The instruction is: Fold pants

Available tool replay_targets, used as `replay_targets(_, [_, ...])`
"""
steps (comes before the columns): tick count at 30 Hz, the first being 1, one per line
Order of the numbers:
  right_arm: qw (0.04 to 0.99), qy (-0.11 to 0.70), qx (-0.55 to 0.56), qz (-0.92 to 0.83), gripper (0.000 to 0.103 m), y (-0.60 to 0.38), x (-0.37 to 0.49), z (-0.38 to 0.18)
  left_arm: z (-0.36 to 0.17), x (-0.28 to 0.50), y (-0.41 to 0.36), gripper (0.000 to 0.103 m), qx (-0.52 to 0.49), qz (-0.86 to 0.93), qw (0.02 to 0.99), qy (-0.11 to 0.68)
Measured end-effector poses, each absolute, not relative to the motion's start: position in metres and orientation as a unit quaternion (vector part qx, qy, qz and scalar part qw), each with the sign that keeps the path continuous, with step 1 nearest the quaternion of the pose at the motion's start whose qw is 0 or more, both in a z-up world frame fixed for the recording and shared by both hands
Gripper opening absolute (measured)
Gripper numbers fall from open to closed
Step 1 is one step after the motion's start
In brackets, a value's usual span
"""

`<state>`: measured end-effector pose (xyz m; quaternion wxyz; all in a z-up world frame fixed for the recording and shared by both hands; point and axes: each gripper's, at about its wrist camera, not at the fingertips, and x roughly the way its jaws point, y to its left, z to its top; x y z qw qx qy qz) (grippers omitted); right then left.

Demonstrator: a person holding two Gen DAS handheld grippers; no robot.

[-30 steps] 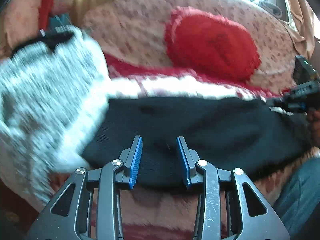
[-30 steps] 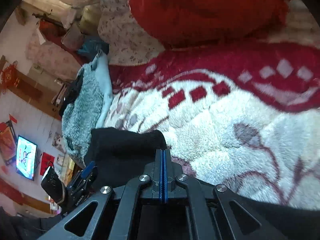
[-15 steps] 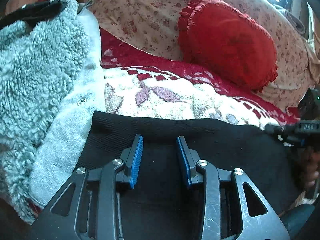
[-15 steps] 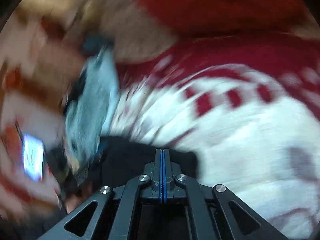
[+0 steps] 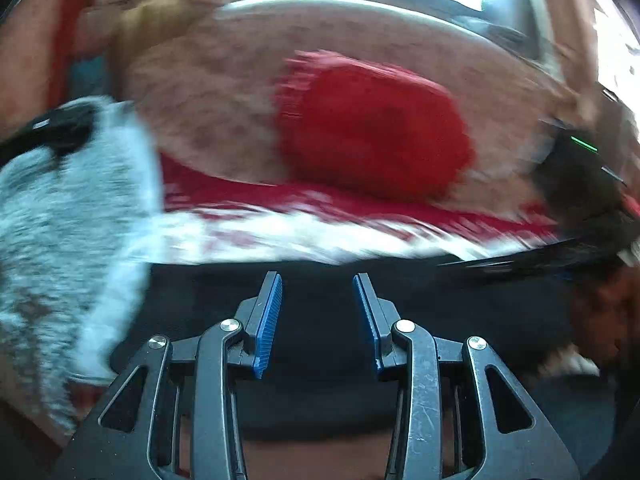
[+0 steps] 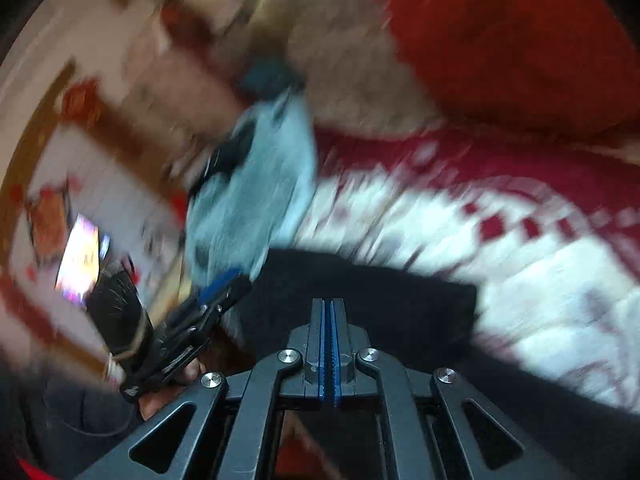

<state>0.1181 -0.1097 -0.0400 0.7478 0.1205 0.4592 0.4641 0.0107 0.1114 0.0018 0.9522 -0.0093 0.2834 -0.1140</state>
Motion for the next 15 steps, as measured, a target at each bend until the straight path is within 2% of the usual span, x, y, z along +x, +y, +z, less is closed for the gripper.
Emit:
replay_targets(2, [0.728, 0.500, 0.138, 0.448, 0.001, -0.120, 0.125, -0.061, -0.023, 0.014, 0.091, 0.035, 0.011, -0.129, 0.935, 0.330])
replay_targets(3, [0.726, 0.520, 0.165, 0.419, 0.001, -0.132, 0.132, -0.074, -0.043, 0.022, 0.085, 0.035, 0.014, -0.123, 0.917, 0.379])
replay_targets(6, [0.715, 0.521, 0.224, 0.408, 0.000, -0.164, 0.137, -0.090, -0.048, 0.018, 0.090, 0.036, 0.006, -0.129, 0.923, 0.361])
replay_targets(10, [0.750, 0.490, 0.222, 0.385, 0.000, -0.211, 0.123, -0.084, -0.044, 0.020, 0.094, 0.036, -0.008, -0.132, 0.918, 0.373])
replay_targets(15, [0.796, 0.435, 0.299, 0.295, 0.000, -0.329, 0.098, -0.095, -0.043, 0.017, 0.091, 0.036, -0.001, -0.127, 0.920, 0.370])
